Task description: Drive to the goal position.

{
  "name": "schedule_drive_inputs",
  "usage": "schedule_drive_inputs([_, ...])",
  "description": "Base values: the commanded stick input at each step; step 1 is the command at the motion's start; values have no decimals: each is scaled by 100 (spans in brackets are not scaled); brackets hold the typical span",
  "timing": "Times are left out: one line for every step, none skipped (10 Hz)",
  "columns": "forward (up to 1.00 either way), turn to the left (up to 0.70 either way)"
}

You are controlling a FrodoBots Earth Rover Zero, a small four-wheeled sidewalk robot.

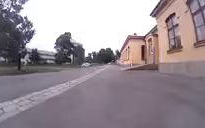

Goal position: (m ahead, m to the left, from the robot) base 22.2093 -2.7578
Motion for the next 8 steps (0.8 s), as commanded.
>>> schedule_drive_inputs([45, 0])
schedule_drive_inputs([45, 0])
schedule_drive_inputs([45, 0])
schedule_drive_inputs([45, 0])
schedule_drive_inputs([45, 0])
schedule_drive_inputs([45, 0])
schedule_drive_inputs([45, 0])
schedule_drive_inputs([45, 0])
